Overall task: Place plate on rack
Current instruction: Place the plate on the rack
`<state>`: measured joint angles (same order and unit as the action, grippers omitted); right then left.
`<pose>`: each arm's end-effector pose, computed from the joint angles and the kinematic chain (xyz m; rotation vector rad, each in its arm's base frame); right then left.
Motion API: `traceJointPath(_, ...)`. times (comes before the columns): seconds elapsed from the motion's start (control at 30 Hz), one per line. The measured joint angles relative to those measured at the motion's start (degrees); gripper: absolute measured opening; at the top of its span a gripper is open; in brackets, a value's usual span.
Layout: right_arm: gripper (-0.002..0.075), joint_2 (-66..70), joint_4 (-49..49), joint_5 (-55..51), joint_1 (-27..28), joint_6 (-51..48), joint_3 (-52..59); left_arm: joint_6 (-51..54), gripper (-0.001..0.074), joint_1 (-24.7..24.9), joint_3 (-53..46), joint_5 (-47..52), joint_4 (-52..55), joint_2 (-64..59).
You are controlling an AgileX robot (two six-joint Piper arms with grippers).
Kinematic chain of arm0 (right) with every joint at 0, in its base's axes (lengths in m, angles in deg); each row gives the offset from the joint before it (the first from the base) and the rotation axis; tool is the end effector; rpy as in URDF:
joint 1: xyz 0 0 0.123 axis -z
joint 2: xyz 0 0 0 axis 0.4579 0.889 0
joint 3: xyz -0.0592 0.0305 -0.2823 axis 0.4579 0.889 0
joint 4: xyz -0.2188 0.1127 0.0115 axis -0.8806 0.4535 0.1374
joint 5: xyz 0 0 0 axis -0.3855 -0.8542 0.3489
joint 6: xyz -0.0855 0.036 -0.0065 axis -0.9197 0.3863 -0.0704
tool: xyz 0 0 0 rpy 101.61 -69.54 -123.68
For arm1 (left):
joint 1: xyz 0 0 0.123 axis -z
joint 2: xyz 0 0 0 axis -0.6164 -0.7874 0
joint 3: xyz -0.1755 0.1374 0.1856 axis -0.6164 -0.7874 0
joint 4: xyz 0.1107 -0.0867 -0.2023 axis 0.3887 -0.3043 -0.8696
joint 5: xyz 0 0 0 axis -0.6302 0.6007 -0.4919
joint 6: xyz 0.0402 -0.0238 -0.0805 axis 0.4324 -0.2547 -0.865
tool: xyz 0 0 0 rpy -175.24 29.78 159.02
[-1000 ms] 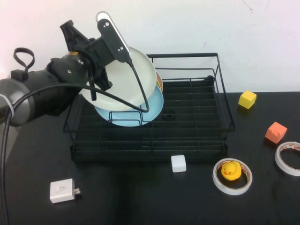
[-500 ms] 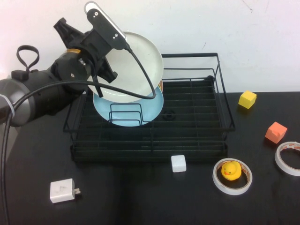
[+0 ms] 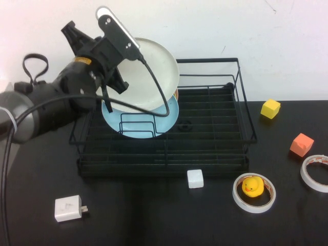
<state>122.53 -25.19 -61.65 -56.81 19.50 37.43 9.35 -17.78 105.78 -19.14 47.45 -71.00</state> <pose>0.0961 0.0482 0.3490 -0.9666 1.9871 -0.0130 0.4049 -0.1260 0.2969 0.7578 1.5421 0.5153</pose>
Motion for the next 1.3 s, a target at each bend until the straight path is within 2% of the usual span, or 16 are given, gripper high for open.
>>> traceJointPath(0.23, -0.0002, 0.00, -0.10, 0.48, 0.00, 0.00, 0.00, -16.08, 0.0003, 0.19, -8.70, -15.79, 16.04, 0.00)
traceJointPath(0.53, -0.0002, 0.00, -0.20, 1.55, 0.00, 0.00, 0.00, -20.18, 0.0001, 0.32, -12.50, -19.43, 19.22, 0.00)
traceJointPath(1.3, -0.0002, 0.00, -0.31, 1.67, 0.00, 0.00, 0.00, -22.51, 0.0006, 0.32, -12.93, -13.06, 19.54, 0.00)
